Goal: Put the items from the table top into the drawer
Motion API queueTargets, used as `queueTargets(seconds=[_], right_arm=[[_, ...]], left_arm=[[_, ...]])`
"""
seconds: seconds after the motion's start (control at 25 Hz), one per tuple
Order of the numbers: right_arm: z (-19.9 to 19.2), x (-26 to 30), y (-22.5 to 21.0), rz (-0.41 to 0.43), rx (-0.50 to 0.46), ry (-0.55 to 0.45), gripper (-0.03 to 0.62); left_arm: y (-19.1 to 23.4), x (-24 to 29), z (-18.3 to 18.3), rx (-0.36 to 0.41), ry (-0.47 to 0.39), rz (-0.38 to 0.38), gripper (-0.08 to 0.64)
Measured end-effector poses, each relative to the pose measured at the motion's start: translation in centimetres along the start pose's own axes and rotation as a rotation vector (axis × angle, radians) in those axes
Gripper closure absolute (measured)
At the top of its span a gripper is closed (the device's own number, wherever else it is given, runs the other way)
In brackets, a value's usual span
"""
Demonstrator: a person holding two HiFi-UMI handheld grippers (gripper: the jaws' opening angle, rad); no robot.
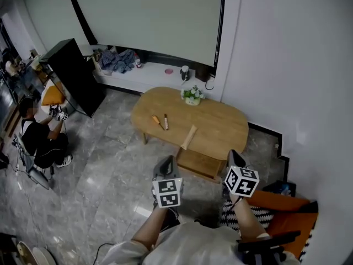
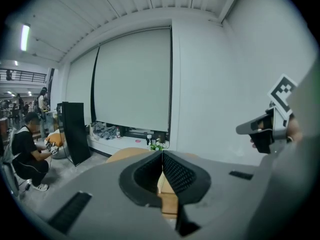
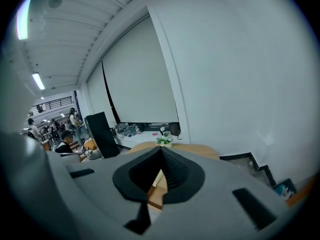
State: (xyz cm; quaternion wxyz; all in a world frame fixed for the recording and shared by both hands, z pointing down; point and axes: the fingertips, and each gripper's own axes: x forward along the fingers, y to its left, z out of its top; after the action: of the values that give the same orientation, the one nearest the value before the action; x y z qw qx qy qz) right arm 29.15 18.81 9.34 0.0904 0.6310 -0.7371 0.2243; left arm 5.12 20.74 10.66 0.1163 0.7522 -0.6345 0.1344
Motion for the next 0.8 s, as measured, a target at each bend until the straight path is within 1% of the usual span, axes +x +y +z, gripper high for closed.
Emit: queueTargets(seconds=[0.16, 0.28, 0.36, 0.44, 0.6, 0.8], right_arm=[[0.7, 5.0, 1.2, -0.055, 0.050, -0.005, 0.600], [1.7, 9.0, 3.0, -0.091, 0.106, -0.009, 0.600], [2.2, 11.6, 4.8, -0.105, 0.117, -0.009, 0.600], [2.0, 13.6, 5.9, -0.124, 0.114, 0.002, 0.600], [-0.4, 16.7, 6.2, -0.158, 0.118, 0.058, 0.600], [-4.3, 20.1, 3.7, -0.201, 0.104, 0.153, 0.600]], left_arm=[[3.0, 5.5, 1.2, 0.052, 0.005, -0.063, 0.551], [6.4, 9.9, 2.5, 0.088, 0.032, -0.103, 0.549], [8.9, 12.4, 3.2, 0.103, 0.049, -0.126, 0.551], [10.4, 14.4, 3.3, 0.124, 0.059, -0.152, 0.551], [12.0, 17.7, 1.7, 0.146, 0.093, -0.180, 0.550], [11.9, 20.5, -2.7, 0.113, 0.161, -0.188, 0.551]])
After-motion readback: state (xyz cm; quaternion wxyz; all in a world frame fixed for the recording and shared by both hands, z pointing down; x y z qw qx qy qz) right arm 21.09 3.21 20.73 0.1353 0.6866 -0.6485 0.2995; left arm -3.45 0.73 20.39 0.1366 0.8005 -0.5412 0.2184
